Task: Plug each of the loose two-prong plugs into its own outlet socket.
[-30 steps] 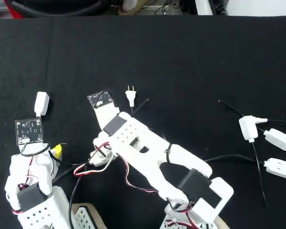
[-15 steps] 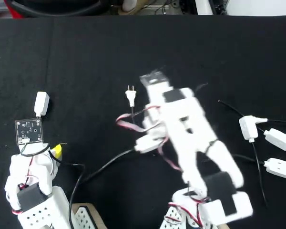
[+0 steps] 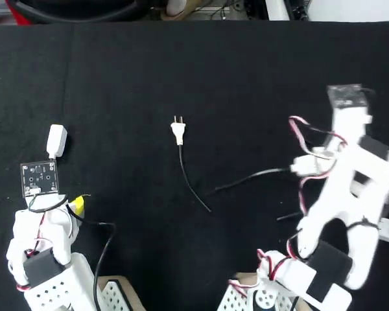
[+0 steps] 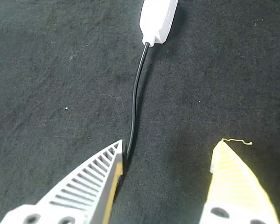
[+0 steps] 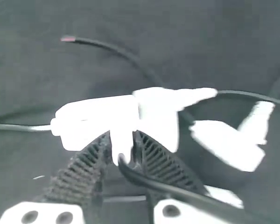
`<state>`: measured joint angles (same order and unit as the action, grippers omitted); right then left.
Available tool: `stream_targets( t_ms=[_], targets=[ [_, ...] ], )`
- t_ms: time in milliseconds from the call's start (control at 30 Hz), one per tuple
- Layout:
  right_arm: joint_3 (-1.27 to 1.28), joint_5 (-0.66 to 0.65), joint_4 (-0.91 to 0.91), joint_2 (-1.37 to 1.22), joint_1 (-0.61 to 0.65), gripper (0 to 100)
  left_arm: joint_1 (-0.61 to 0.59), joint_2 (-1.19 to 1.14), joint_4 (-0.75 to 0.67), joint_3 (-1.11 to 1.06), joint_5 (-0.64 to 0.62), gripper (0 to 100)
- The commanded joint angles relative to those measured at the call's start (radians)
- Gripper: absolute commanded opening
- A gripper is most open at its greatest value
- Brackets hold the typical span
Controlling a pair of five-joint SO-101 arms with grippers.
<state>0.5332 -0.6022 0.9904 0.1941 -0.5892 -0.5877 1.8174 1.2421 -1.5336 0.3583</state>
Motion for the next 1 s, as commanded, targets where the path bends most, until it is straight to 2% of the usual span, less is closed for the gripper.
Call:
stream_targets(
  t_ms=[0, 200, 367, 733, 800, 967],
  targets=[
    [-0.054, -0.052, -0.169, 0.031, -0.100, 1.2, -0.002, 0.003, -0.014, 0.004, 0.009, 30],
    [-0.058, -0.054, -0.408, -0.064, -0.129, 1.2, -0.002, 0.003, -0.014, 0.004, 0.009, 30],
    [-0.064, -0.054, -0.522, -0.160, -0.127, 1.2, -0.002, 0.003, -0.014, 0.004, 0.009, 30],
    [-0.263, -0.055, -0.520, -0.361, -0.190, 1.7, -0.002, 0.003, -0.014, 0.004, 0.009, 30],
    [-0.265, -0.052, -0.512, -0.367, -0.196, 5.3, -0.002, 0.003, -0.014, 0.004, 0.009, 30],
    [-0.291, -0.052, -0.356, -0.358, -0.192, 21.7, -0.002, 0.003, -0.014, 0.004, 0.009, 30]
  ],
)
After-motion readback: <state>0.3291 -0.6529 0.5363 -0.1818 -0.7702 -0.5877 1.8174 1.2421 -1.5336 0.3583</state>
